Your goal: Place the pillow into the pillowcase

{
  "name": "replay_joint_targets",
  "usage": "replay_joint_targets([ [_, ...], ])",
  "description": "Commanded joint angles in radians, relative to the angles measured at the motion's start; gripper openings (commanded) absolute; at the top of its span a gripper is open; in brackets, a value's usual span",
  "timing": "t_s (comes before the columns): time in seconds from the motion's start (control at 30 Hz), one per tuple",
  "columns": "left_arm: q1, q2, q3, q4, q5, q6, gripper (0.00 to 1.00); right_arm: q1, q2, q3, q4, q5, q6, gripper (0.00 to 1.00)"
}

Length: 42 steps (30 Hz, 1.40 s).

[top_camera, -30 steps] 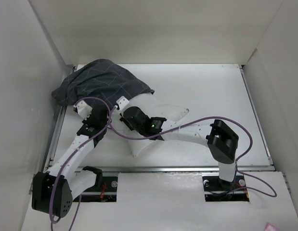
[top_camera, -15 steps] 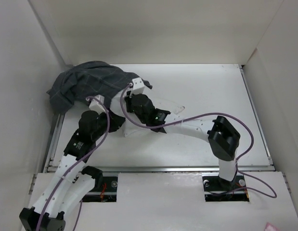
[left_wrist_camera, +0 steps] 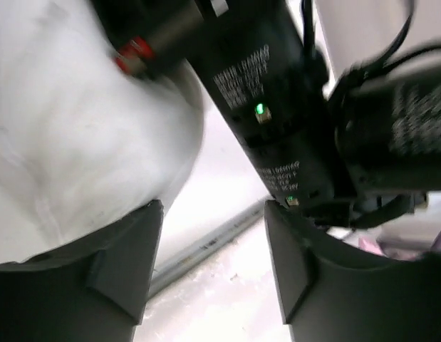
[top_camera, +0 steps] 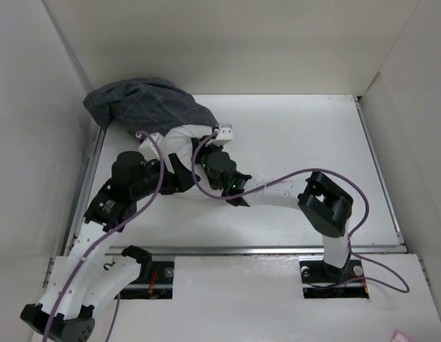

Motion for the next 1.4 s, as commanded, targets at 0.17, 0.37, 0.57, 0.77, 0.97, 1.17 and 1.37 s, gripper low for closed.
replay_joint_targets([
  [0.17, -0.001, 0.001, 0.076, -0.034, -0.669, -0.124, 0.78, -0.035, -0.229, -0.305, 0.135, 0.149, -0.051, 0.00],
  [0.37, 0.016, 0.247, 0.069, 0.133, -0.649, -0.002, 0.73, -0.035, -0.303, -0.316, -0.095, 0.070, -0.111, 0.00],
  [0.57, 0.016, 0.332, 0.050, 0.312, -0.553, 0.094, 0.64, -0.035, -0.303, -0.275, -0.205, 0.079, -0.120, 0.00],
  [0.77, 0.016, 0.401, 0.030, 0.375, -0.693, 0.146, 0.63, -0.035, -0.303, -0.264, -0.250, 0.053, -0.109, 0.00],
  [0.97, 0.016, 0.487, 0.050, 0.397, -0.639, 0.198, 0.56, -0.035, -0.294, -0.232, -0.273, 0.053, -0.100, 0.00],
  [1.17, 0.016, 0.478, 0.076, 0.354, -0.640, 0.172, 0.00, -0.035, -0.242, -0.175, -0.303, 0.095, -0.059, 0.00],
  [1.37, -0.004, 0.292, 0.017, 0.320, -0.604, 0.072, 0.00, -0.035, -0.156, -0.036, -0.337, 0.216, -0.037, 0.00],
])
